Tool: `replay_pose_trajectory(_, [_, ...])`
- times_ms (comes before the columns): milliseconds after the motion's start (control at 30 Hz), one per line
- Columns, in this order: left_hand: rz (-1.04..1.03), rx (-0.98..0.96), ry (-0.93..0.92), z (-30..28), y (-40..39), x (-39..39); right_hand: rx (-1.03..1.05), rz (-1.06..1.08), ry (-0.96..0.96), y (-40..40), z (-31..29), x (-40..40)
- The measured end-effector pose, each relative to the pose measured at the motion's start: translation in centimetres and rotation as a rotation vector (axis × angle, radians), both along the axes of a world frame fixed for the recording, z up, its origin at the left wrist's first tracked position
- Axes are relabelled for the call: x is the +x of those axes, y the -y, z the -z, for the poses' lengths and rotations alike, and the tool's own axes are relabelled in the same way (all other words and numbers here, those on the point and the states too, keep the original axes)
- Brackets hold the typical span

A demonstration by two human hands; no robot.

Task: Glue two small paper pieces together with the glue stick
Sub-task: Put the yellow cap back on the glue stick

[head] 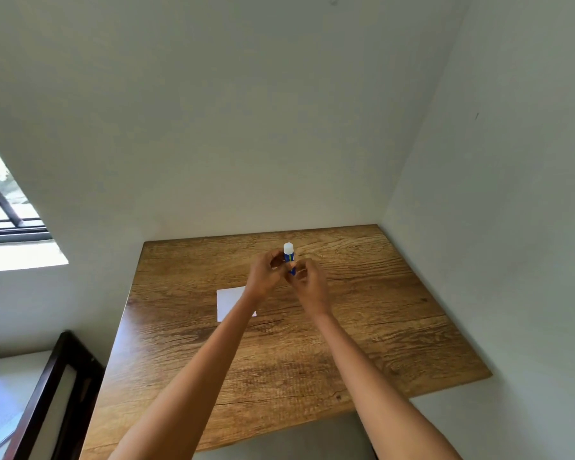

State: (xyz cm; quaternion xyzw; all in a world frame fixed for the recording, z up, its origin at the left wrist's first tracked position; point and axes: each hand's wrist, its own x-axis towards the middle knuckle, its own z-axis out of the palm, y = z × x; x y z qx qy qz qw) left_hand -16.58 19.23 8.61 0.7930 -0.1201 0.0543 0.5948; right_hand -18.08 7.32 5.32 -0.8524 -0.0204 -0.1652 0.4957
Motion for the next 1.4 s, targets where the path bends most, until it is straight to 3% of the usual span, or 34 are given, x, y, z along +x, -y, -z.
replay_pose_trajectory(100, [0.086, -0.022, -0.018, -1.2, -1.4, 0.4, -0.085, -0.183, -0.062, 0.1, -1.0, 0.4])
replay_pose_trajectory(200, [0.069, -0.004, 0.016, -2.6, -2.1, 0.6, -0.013, -0.196, -0.059, -0.8, -2.5, 0.9])
replay_pose_trajectory(367, [-0.185, -0.038, 0.117, -3.3, -1.6, -0.3, -0.059, 0.043, 0.156, -2.9, -3.4, 1.1])
replay_pose_trajectory(467, [-0.218, -0.037, 0.151, -3.1, -1.3, -1.2, -0.005, 0.133, 0.194, -4.0, -3.0, 0.8])
replay_pose_trajectory(667, [-0.162, -0.002, 0.130, -3.0, -3.3, -1.5, -0.048, -0.250, 0.075, -2.8, -3.3, 0.9])
replay_pose_trajectory(733, [-0.151, 0.002, 0.139, -3.1, -3.7, -1.5, -0.100, -0.290, 0.071, -2.8, -3.5, 0.9])
replay_pose_trajectory(967, [-0.207, -0.046, 0.176, -2.5, -2.8, -2.2, -0.144, 0.045, 0.181, -3.5, -2.9, 0.0])
replay_pose_trajectory(1200, [-0.152, 0.027, 0.135, -1.8, -3.4, -1.4, -0.201, -0.231, 0.056, -2.6, -2.3, 0.7])
replay_pose_trajectory(1400, [-0.194, -0.022, 0.141, -1.1, -2.4, -1.2, -0.277, 0.043, 0.169, -2.5, -1.6, 1.0])
